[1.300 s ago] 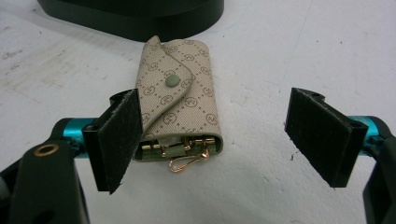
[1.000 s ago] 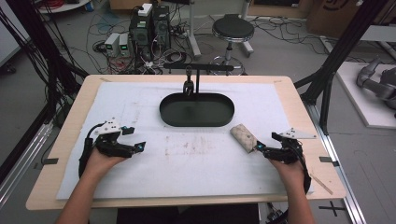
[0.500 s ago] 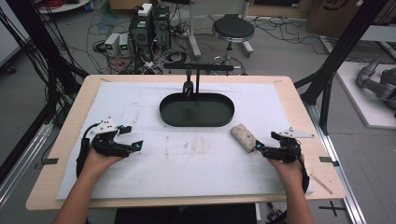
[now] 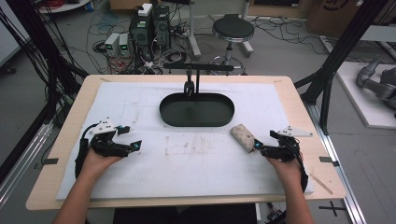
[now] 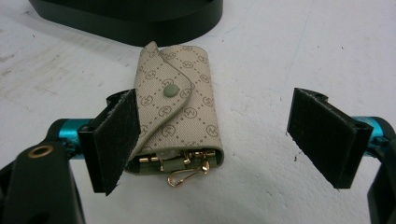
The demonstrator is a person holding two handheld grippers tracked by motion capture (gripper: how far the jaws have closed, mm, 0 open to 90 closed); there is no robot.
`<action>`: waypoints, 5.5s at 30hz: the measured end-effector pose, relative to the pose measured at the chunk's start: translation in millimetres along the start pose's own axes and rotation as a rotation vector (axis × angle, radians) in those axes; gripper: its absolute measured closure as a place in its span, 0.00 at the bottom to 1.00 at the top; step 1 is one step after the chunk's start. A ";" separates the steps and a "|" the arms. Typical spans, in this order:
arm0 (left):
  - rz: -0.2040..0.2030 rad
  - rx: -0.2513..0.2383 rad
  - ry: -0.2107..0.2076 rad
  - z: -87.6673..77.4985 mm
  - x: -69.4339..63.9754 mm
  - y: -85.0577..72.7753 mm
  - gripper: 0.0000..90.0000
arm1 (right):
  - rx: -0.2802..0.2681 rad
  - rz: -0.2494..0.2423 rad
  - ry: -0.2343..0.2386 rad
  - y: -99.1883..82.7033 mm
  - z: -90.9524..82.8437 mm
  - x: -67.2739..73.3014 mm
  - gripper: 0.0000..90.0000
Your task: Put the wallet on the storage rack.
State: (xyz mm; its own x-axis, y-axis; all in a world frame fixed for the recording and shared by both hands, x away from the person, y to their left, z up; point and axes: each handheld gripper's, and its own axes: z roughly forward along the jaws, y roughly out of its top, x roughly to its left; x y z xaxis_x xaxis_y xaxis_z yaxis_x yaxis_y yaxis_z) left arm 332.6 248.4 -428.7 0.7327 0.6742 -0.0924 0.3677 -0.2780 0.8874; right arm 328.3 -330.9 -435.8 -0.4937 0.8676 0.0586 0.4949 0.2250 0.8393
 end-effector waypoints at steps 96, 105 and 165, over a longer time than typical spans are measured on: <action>0.028 0.038 0.020 -2.9 -1.5 -3.3 0.18 | 0.170 -0.287 0.134 142.1 105.3 70.7 0.39; 0.026 0.037 0.019 -2.2 -1.0 -3.5 0.18 | 0.202 -0.316 0.161 149.1 140.3 81.2 0.39; 0.023 0.030 0.016 0.1 -4.1 -2.7 0.18 | 0.120 -0.265 0.159 139.4 76.4 68.6 0.21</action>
State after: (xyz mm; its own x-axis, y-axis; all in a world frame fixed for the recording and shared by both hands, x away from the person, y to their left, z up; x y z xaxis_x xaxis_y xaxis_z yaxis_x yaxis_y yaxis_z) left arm 328.6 246.3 -430.8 0.7316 0.6787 -0.0649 0.3682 -0.3131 0.8754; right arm 418.1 -206.1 -356.1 -0.7169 0.6944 -0.0616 0.4108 0.4922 0.7675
